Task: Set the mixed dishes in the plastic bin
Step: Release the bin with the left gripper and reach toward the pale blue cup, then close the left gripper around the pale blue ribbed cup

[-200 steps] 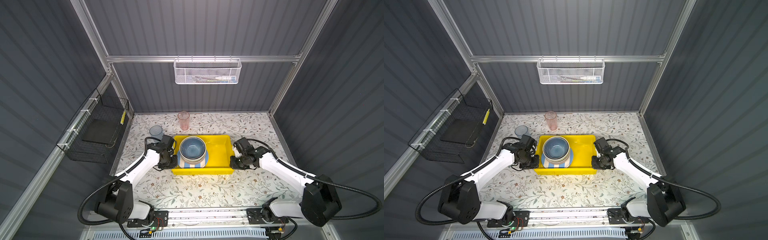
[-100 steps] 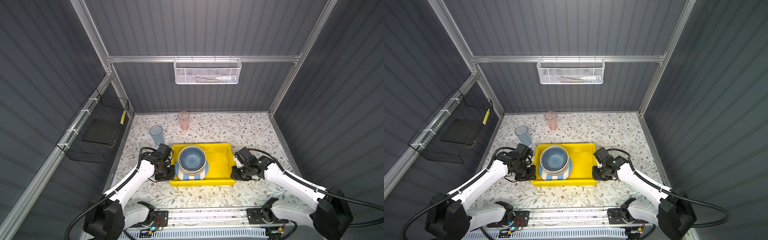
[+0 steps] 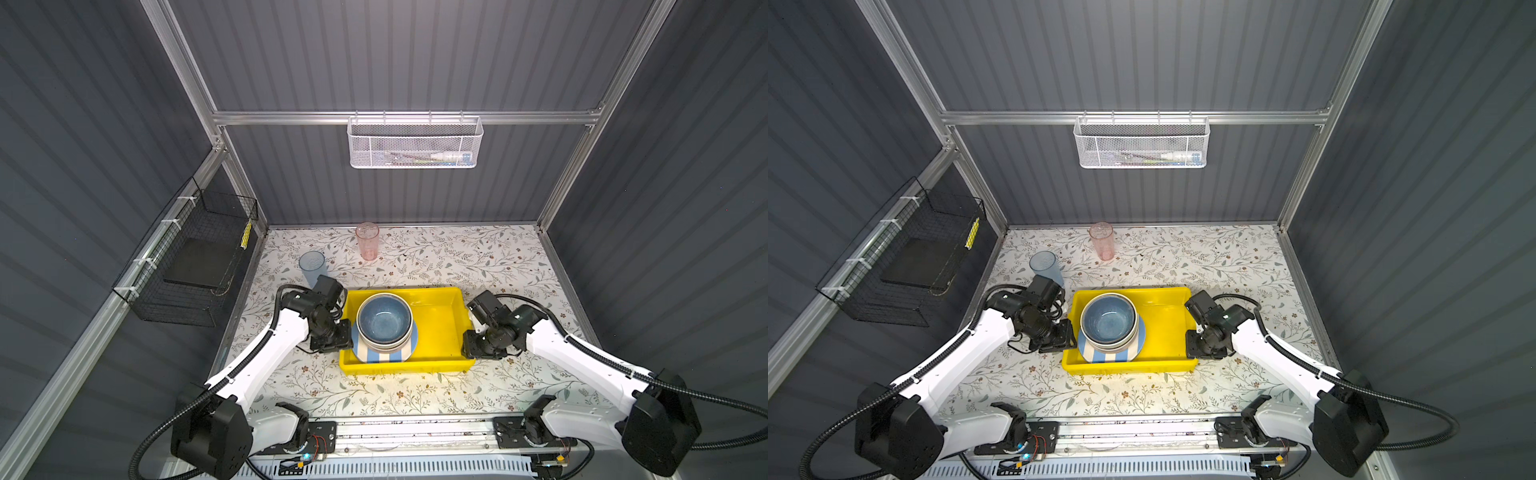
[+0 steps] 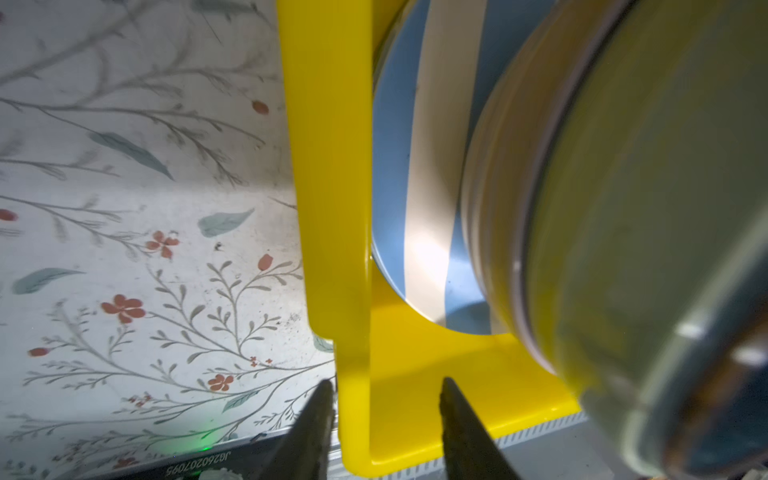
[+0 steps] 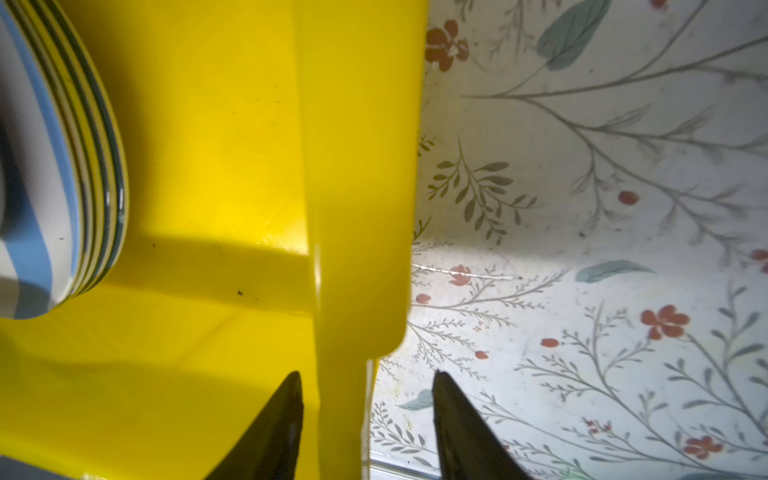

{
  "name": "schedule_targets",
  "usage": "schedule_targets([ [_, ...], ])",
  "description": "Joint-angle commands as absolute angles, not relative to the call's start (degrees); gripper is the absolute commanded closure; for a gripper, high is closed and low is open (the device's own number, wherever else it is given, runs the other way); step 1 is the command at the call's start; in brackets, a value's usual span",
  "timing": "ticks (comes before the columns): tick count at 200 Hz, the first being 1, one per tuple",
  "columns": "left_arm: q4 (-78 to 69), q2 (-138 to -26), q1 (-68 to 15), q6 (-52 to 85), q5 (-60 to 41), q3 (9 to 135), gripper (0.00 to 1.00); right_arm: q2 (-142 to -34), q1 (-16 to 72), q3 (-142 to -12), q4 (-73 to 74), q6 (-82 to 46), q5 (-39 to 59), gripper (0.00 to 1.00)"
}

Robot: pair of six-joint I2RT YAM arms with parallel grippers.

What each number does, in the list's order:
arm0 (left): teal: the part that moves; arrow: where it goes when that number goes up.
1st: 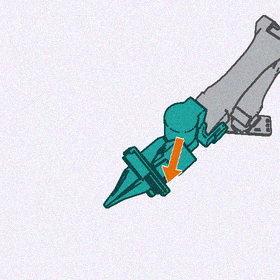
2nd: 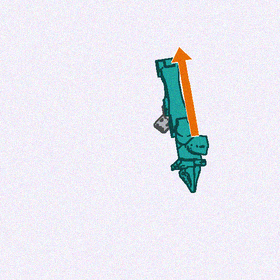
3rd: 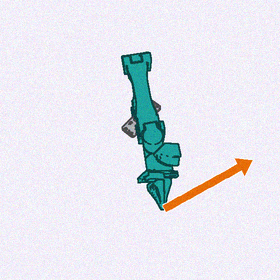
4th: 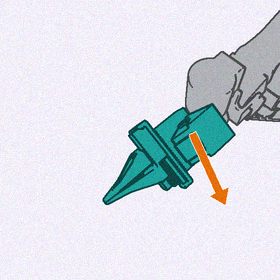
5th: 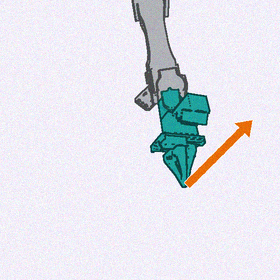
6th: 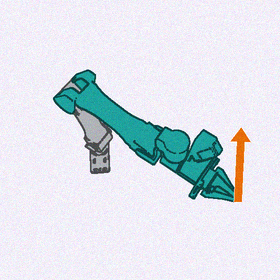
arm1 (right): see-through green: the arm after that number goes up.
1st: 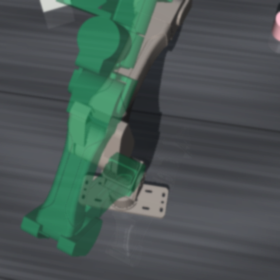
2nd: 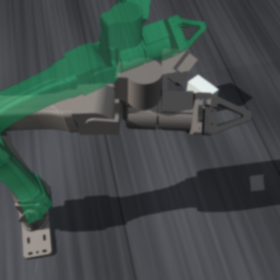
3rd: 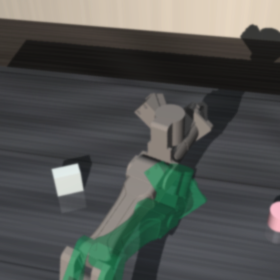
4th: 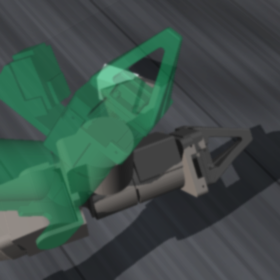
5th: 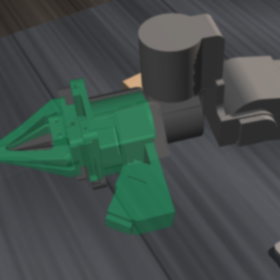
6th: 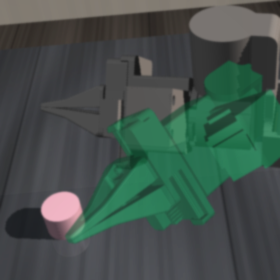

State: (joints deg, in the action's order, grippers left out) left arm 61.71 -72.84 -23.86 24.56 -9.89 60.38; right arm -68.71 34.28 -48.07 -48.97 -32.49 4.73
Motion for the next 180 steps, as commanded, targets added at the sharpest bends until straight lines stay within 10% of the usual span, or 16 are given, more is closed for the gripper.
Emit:
schedule_targets([
  [1,67.6,-76.3,-22.8,22.0,-4.5,67.9,0.47,-67.5,34.3,-51.7,-53.1,-30.6,1.9,0.41],
  [147,60.7,-98.0,-6.6,14.0,13.1,94.1,0.31,-68.6,32.5,-60.9,-46.9,-22.1,6.4,0.18],
  [180,59.9,-100.5,-3.4,11.5,12.8,97.9,0.12,-67.2,32.4,-60.6,-45.4,-20.5,9.9,0.17],
])
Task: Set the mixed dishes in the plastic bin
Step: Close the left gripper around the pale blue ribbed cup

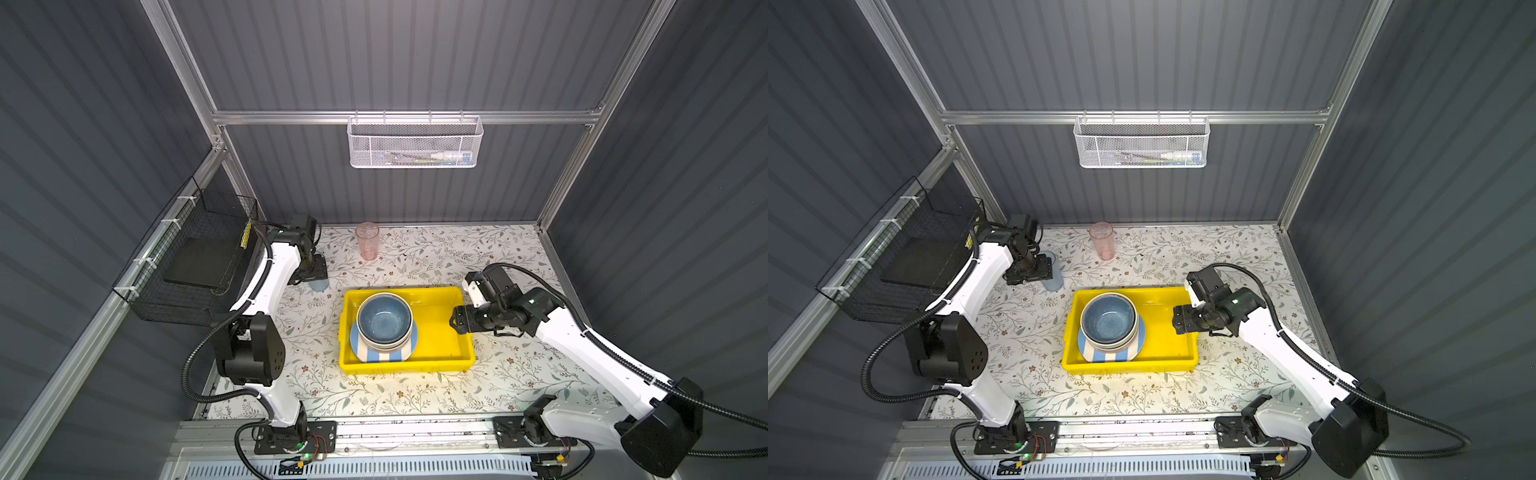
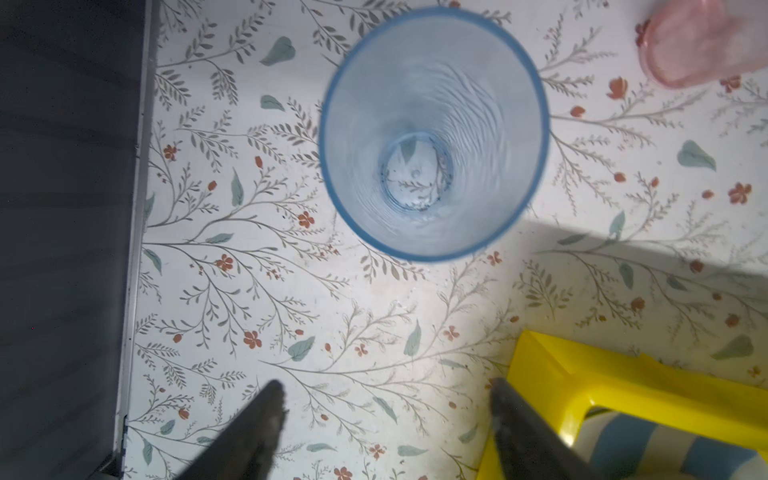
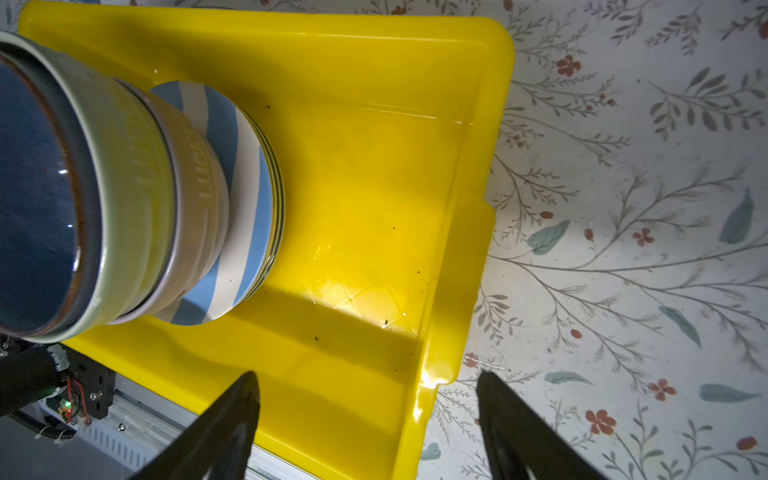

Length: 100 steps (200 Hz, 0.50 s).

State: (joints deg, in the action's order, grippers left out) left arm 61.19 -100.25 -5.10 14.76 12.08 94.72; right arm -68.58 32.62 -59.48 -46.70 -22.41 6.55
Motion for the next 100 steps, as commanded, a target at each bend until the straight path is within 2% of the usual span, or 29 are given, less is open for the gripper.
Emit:
schedule_targets([
  [1,59.7,-100.5,-3.3,11.4,12.7,98.0,0.12,-67.2,32.4,-60.7,-45.4,-20.5,9.9,0.17],
  [38,60.2,-104.0,-1.6,9.3,11.3,101.9,0.13,-66.9,32.0,-60.9,-44.9,-20.2,9.6,0.16],
  [100,59.8,-110.1,0.3,8.4,9.8,107.2,0.25,-64.5,31.4,-59.2,-44.4,-21.5,10.8,0.16],
])
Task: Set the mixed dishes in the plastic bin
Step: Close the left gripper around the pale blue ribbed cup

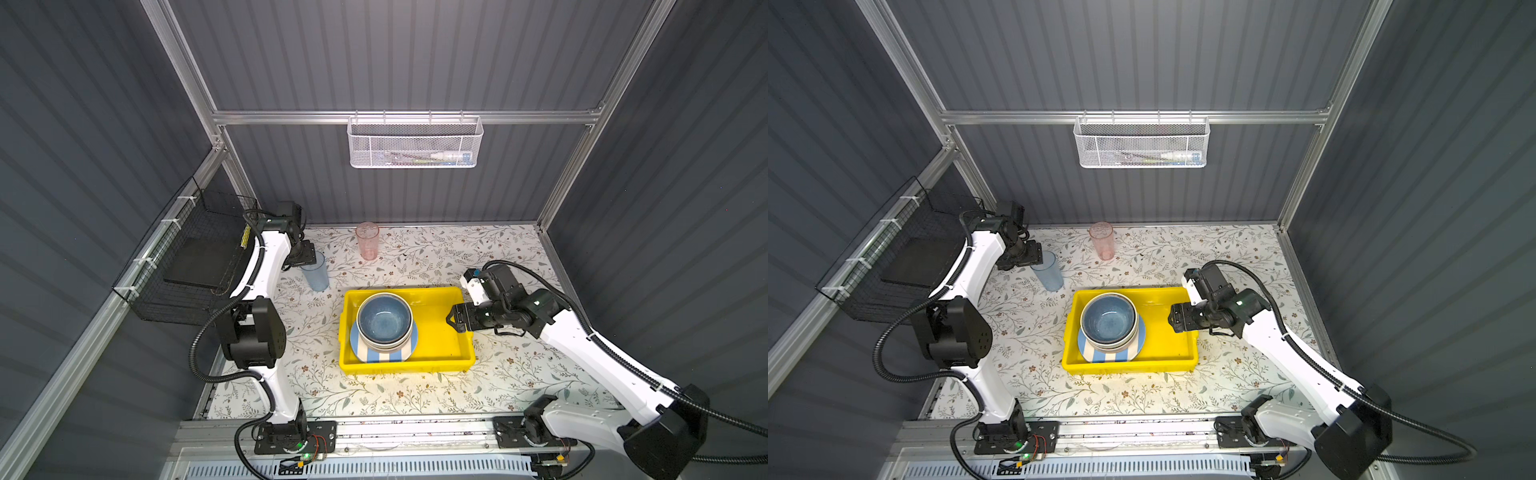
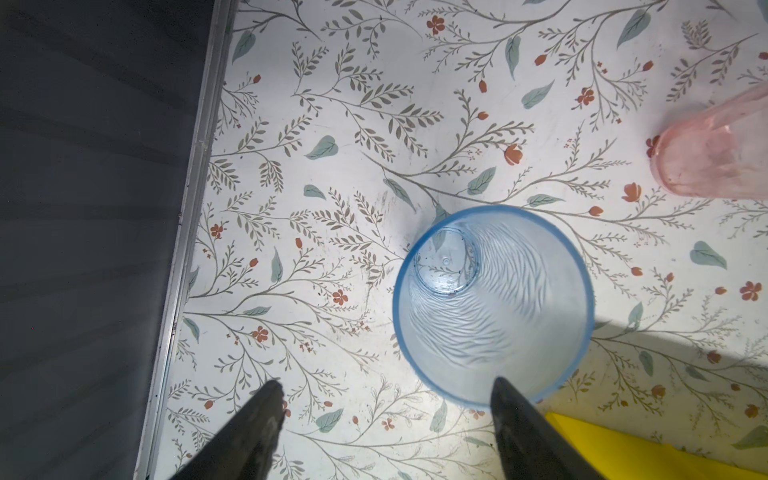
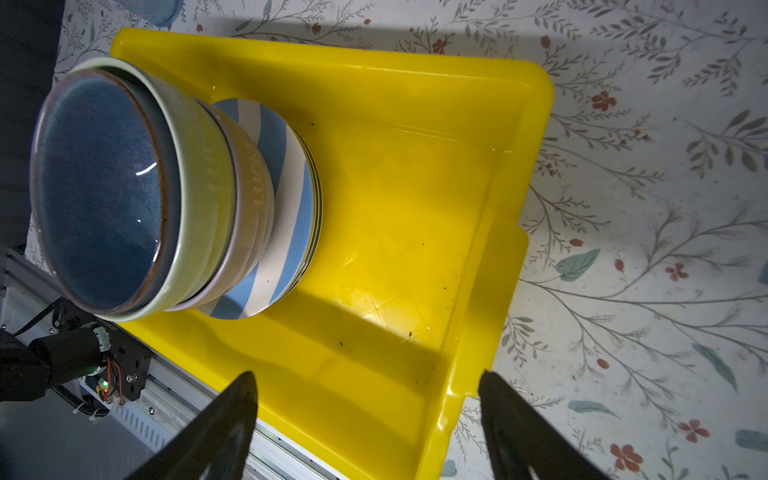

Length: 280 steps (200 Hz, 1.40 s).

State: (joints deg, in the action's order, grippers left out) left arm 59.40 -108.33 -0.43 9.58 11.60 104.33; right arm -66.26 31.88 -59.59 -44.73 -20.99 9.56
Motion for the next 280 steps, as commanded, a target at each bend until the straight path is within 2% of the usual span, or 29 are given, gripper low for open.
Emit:
schedule_targets([
  [1,59.8,-110.2,0.3,8.4,9.8,107.2,0.26,-64.5,31.4,-59.2,-44.3,-21.5,10.8,0.16],
  [74,60.1,-113.7,0.4,8.7,8.5,107.3,0.4,-64.5,31.0,-58.6,-43.5,-21.8,11.6,0.16],
  [103,60.2,-114.1,0.4,8.8,8.0,106.9,0.59,-64.5,30.8,-58.6,-43.3,-22.1,11.7,0.16],
  [131,59.8,-114.3,0.4,9.2,7.6,105.9,0.63,-64.5,30.7,-58.3,-43.0,-22.4,11.7,0.16],
  [156,59.2,-114.3,0.4,9.7,6.5,105.2,0.73,-64.5,30.6,-57.8,-42.8,-22.6,11.9,0.16],
  [196,59.1,-114.4,0.4,9.8,6.2,104.5,0.83,-63.1,30.5,-57.7,-42.8,-22.8,11.9,0.16],
  [215,58.9,-114.4,0.3,9.8,5.7,104.1,0.84,-62.8,30.4,-57.7,-42.8,-22.8,11.7,0.16],
  [248,58.4,-113.3,0.4,9.9,4.4,102.6,0.94,-62.9,30.3,-57.6,-42.6,-23.1,11.7,0.17],
  [280,58.5,-112.4,0.4,9.9,3.8,102.5,0.98,-62.9,30.4,-58.0,-42.5,-23.1,11.6,0.17],
])
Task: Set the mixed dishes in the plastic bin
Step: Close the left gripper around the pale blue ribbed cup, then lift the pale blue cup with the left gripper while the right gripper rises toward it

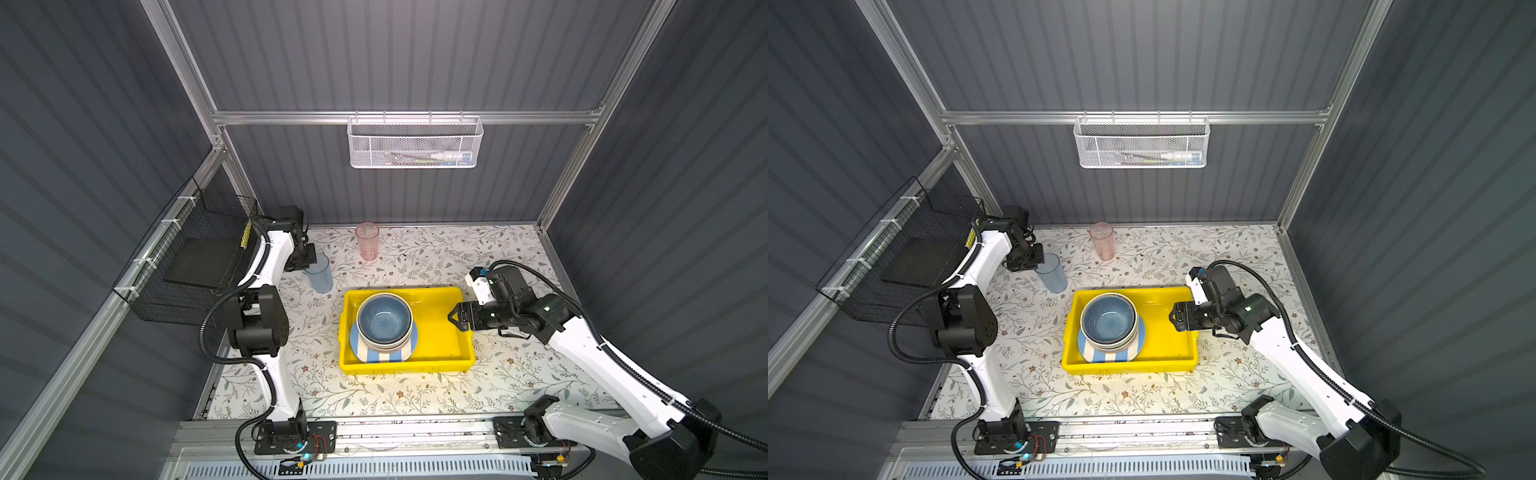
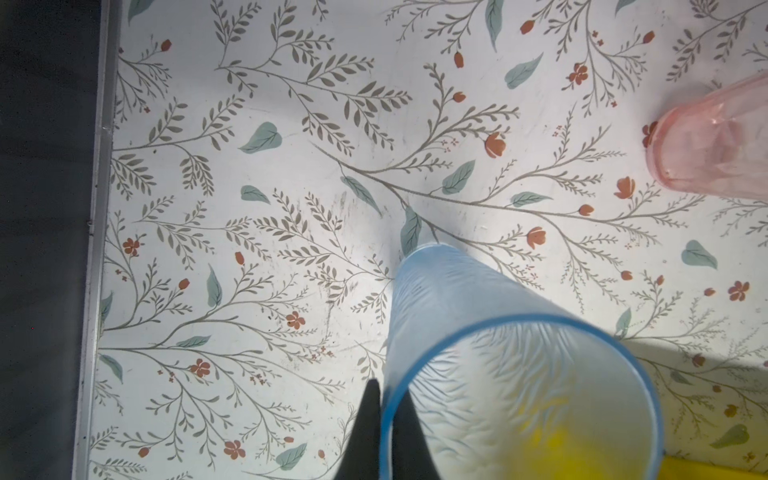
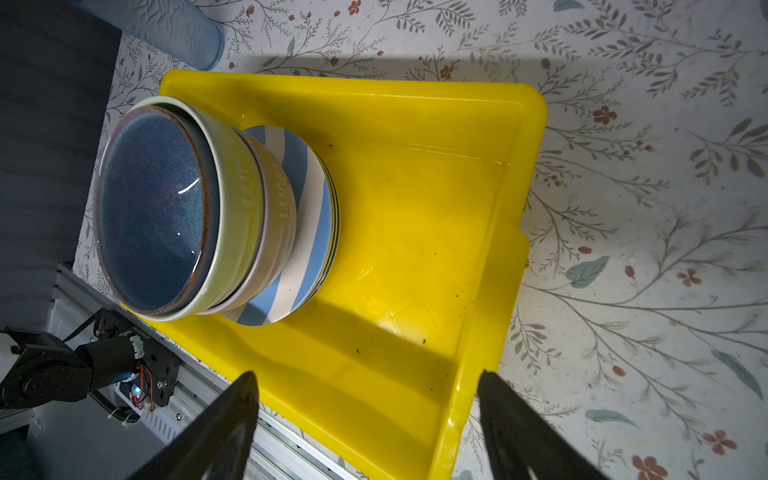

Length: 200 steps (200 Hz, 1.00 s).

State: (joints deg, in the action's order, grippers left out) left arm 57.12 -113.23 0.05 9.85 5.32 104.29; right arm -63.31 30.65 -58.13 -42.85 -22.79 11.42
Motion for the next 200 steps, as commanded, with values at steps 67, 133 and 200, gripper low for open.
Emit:
schedule_targets([
  [67,59.9,-106.0,0.3,10.8,-1.8,104.3,1.0,-63.0,30.3,-59.9,-41.1,-23.1,12.3,0.19],
  [133,61.6,-98.4,-1.7,11.7,-3.0,106.7,1.0,-66.5,30.3,-64.8,-39.1,-23.3,14.5,0.21],
  [200,64.6,-94.1,-14.2,14.2,3.3,111.9,1.0,-71.5,30.5,-75.4,-36.4,-23.4,17.0,0.24],
])
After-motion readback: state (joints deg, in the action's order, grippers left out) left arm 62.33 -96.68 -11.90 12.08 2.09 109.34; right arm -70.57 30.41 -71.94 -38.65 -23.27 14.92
